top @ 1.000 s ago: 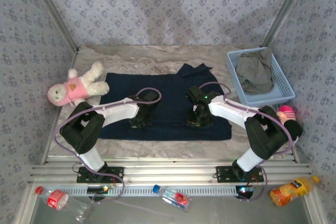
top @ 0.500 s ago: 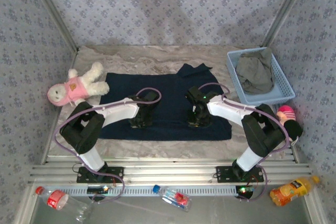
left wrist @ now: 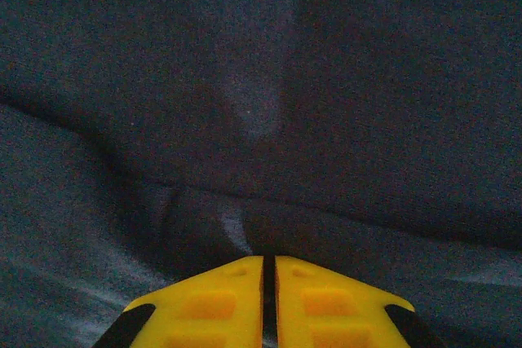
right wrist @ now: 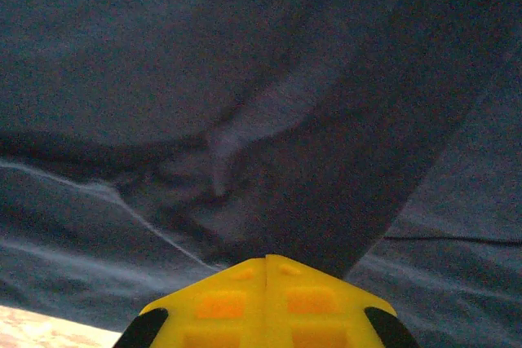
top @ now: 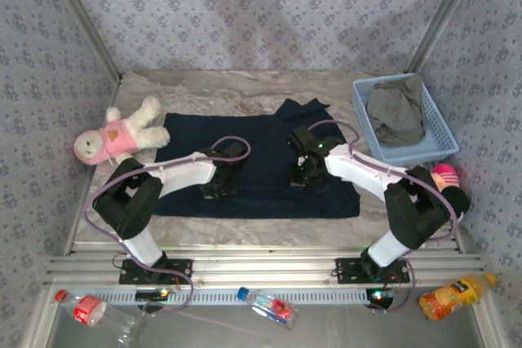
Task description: Fold and stack the mixed laundry pile
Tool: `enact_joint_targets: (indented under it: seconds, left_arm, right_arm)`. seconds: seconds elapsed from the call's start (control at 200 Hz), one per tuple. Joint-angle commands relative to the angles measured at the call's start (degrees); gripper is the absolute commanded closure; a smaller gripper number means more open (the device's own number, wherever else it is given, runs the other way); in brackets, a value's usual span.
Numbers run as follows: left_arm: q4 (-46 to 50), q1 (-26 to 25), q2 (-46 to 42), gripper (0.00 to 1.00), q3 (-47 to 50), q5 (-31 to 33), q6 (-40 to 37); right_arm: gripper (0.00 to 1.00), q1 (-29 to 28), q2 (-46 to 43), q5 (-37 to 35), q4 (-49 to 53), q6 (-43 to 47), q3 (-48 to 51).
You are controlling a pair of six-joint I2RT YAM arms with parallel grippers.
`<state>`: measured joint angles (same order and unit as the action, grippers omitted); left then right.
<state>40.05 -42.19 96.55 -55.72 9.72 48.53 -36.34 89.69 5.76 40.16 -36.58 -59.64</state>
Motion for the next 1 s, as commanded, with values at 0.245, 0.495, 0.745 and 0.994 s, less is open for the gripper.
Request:
enact_joint_targets:
  seconds: [0.245, 0.495, 0.745, 0.994]
  left_arm:
    - [1.04, -0.08, 1.79, 0.87, 1.01, 1.22, -0.98]
    - [0.74, -0.11, 2.07, 0.88, 1.05, 1.22, -1.25]
    - [0.6, -0.04, 1.32, 0.87, 2.02, 1.25, -0.87]
    - [1.09, -0.06, -2.19, 0.85, 1.26, 1.96, -1.42]
  right_arm:
    - [1.0, -0.03, 0.0, -0.91, 1.54, 0.08, -1.12]
    - [1.0, 1.15, 7.77, -1.34, -1.33, 3.81, -14.67]
    - [0.84, -0.01, 18.6, 0.02, -1.61, 7.08, -26.83]
    - [0.59, 4.78, 7.04, -1.68, 2.16, 6.35, -16.32]
